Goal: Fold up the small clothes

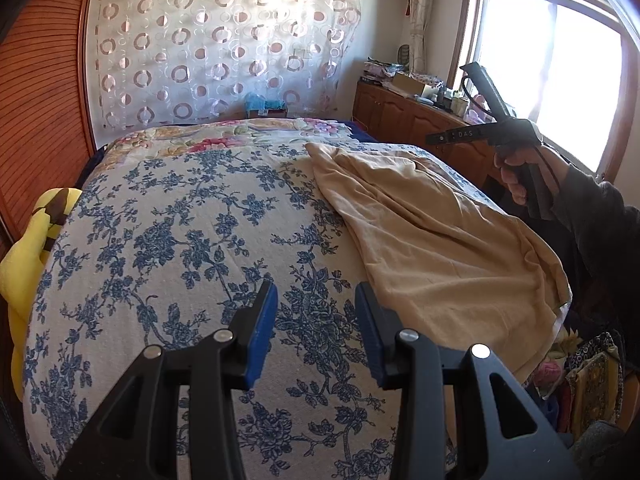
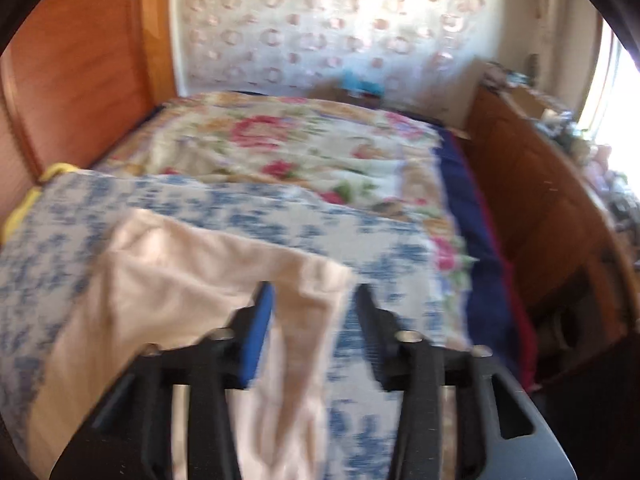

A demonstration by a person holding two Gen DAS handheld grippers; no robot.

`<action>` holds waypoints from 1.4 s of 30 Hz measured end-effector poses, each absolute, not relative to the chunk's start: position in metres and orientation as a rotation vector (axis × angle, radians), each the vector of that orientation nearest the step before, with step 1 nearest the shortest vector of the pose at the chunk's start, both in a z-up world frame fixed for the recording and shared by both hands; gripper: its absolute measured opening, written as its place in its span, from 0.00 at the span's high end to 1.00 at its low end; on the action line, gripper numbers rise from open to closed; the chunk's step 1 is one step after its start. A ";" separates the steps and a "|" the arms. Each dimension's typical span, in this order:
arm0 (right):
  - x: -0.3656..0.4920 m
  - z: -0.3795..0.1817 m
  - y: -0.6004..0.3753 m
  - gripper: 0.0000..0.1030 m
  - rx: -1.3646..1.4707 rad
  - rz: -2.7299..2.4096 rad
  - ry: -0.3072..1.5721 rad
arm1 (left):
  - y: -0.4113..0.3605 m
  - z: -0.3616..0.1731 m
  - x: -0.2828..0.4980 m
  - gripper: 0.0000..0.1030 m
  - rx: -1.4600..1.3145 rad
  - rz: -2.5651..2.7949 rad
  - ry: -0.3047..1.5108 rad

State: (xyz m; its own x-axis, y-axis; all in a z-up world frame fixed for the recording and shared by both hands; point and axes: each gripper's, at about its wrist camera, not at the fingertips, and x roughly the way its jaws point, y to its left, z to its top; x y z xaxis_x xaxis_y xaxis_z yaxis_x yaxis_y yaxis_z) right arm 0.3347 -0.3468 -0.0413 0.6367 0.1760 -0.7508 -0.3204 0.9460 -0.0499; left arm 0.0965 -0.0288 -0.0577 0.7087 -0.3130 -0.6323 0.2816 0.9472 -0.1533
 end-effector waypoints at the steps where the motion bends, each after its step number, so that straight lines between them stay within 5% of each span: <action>1: 0.333 -0.045 -0.341 0.55 -0.177 0.323 0.845 | -0.030 -0.059 0.097 0.62 -0.045 -0.331 0.714; 9: 0.338 -0.089 -0.309 0.55 -0.230 0.389 0.980 | -0.042 -0.064 0.095 0.62 -0.023 -0.351 0.730; 10: 0.339 -0.091 -0.310 0.59 -0.220 0.392 0.988 | -0.043 -0.065 0.095 0.62 -0.021 -0.354 0.733; 12: 0.338 -0.089 -0.310 0.88 -0.193 0.435 0.985 | -0.045 -0.068 0.095 0.62 -0.018 -0.358 0.739; 14: 0.329 -0.081 -0.306 0.98 -0.242 0.477 0.934 | -0.047 -0.069 0.095 0.62 -0.016 -0.359 0.743; 20: 0.315 -0.036 -0.322 0.99 -0.267 0.363 0.692 | -0.047 -0.070 0.095 0.62 -0.021 -0.358 0.744; 23: 0.343 -0.049 -0.343 0.99 -0.273 0.156 0.783 | -0.048 -0.070 0.094 0.62 -0.017 -0.359 0.744; 24: 0.346 -0.055 -0.346 0.96 -0.283 0.152 0.808 | -0.049 -0.070 0.093 0.62 -0.016 -0.362 0.743; 26: 0.346 -0.062 -0.349 0.65 -0.290 0.159 0.847 | -0.049 -0.070 0.092 0.62 -0.014 -0.364 0.742; 28: 0.339 -0.062 -0.352 0.50 -0.268 0.208 0.863 | -0.051 -0.071 0.093 0.62 -0.012 -0.367 0.748; 42: 0.189 -0.040 -0.380 0.47 -0.185 0.348 0.796 | -0.073 -0.070 0.089 0.62 0.017 -0.407 0.750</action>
